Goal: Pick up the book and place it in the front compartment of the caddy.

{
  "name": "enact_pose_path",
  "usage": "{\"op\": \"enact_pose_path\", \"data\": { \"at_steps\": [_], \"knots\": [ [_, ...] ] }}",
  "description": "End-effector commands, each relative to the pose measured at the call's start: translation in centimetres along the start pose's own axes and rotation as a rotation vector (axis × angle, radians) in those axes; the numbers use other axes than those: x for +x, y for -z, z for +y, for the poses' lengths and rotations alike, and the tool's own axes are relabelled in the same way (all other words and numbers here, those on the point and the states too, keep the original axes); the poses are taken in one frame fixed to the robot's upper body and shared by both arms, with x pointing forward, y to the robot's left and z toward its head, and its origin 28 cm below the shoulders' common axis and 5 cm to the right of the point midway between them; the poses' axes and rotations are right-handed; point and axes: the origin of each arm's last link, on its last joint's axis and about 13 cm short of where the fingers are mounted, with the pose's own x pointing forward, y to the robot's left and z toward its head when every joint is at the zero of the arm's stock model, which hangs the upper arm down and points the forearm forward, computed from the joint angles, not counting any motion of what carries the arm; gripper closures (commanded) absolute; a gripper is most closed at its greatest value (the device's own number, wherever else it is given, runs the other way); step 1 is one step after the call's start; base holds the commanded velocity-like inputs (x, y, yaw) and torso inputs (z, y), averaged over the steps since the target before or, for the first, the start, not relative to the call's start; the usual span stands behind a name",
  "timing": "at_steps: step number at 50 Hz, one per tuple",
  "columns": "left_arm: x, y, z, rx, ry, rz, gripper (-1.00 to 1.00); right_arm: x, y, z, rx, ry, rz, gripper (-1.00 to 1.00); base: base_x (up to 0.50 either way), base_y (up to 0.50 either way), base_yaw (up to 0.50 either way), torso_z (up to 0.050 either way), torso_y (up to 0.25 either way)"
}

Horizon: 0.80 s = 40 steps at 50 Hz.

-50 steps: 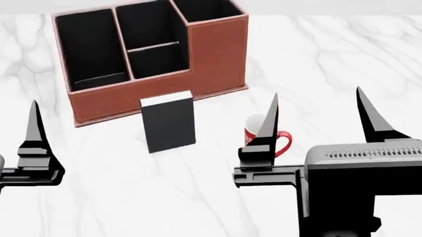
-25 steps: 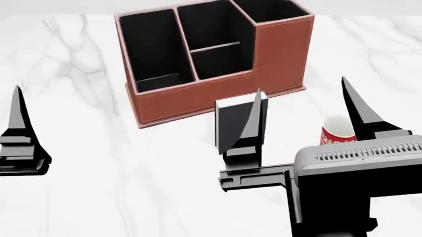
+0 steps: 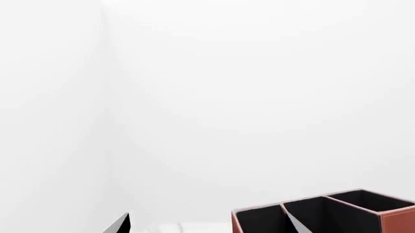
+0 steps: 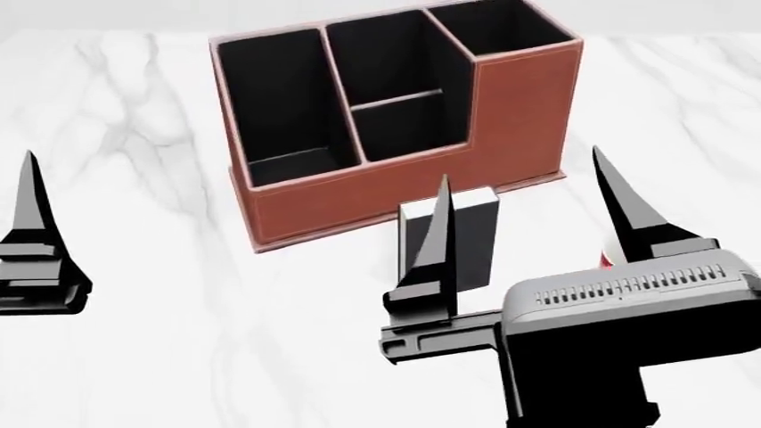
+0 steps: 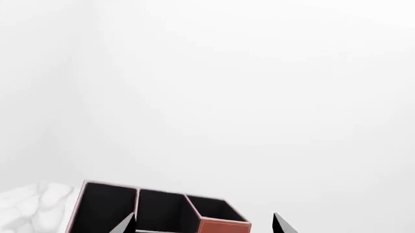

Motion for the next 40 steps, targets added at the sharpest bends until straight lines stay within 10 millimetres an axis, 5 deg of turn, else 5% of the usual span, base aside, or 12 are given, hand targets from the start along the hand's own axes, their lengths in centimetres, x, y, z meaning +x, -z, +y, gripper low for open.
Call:
{"op": "enact_pose_path", "data": {
  "at_steps": [1, 40],
  "knots": [
    [0.03, -0.19, 0.16, -0.014, -0.001, -0.006, -1.0, -0.33, -0.09, -0.07, 0.0, -0.021, -0.005, -1.0, 0.5, 0.0, 0.0, 0.0, 0.0],
    [0.14, -0.4, 0.29, -0.012, -0.005, -0.011, -1.0, -0.46, 0.2, 0.19, -0.03, -0.047, 0.007, -1.0, 0.5, 0.0, 0.0, 0.0, 0.001]
  ]
}}
